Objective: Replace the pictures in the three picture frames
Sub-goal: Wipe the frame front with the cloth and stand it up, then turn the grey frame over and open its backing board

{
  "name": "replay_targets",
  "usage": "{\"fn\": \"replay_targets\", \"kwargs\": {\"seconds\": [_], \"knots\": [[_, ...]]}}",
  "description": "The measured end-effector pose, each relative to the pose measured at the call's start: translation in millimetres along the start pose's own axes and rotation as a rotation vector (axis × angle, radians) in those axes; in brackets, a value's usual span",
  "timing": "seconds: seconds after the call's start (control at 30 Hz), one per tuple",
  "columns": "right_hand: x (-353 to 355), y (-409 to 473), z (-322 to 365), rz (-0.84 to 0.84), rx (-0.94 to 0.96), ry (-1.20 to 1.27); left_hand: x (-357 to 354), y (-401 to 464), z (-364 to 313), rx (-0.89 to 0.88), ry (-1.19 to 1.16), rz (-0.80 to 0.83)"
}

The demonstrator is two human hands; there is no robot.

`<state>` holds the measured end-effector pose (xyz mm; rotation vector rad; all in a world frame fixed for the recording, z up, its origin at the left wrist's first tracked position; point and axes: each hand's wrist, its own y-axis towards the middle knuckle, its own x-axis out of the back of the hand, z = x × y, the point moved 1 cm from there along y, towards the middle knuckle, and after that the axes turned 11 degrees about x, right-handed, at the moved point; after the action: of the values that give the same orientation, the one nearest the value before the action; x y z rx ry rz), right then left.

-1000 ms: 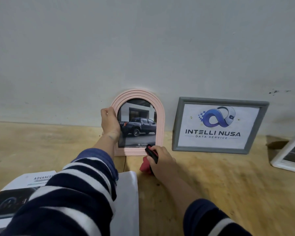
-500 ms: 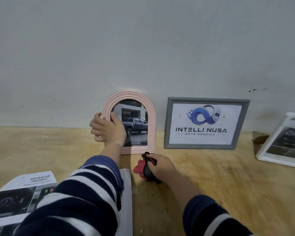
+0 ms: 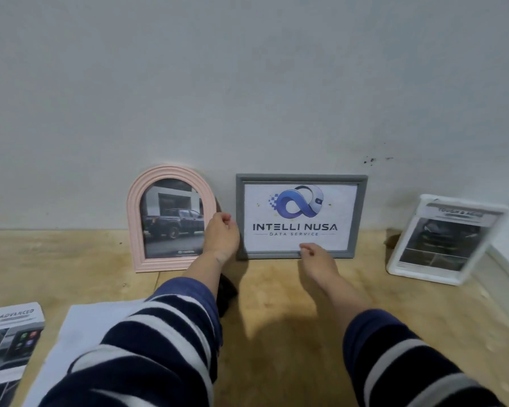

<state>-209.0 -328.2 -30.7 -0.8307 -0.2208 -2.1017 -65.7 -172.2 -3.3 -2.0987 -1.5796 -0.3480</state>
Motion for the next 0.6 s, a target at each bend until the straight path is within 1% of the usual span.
{"fn": "replay_targets", "kwargs": {"seconds": [0.07, 0.13, 0.23, 0.37, 0.43, 0.6], "knots": [[22, 12, -7, -0.055, -0.050, 0.003, -1, 1, -4, 0.105, -0.054, 0.024], [58, 24, -24, -0.105, -0.087, 0.011, -19, -2, -13, 0.180, -0.091, 0.030], [89, 43, -41, -0.118, -0.110, 0.044, -34, -3, -19, 0.236, -0.102, 0.018], [106, 64, -47, -0.155, -0.149, 0.117, -42, 0, -21, 0.304, -0.157, 0.004], [109, 70, -47, -0.141, -0.167, 0.140, -45, 3, -23, 0.338, -0.179, 0.001], [101, 84, -54, -0.022, -0.198, 0.255, -54, 2, -21, 0.400, -0.285, 0.032]]}}
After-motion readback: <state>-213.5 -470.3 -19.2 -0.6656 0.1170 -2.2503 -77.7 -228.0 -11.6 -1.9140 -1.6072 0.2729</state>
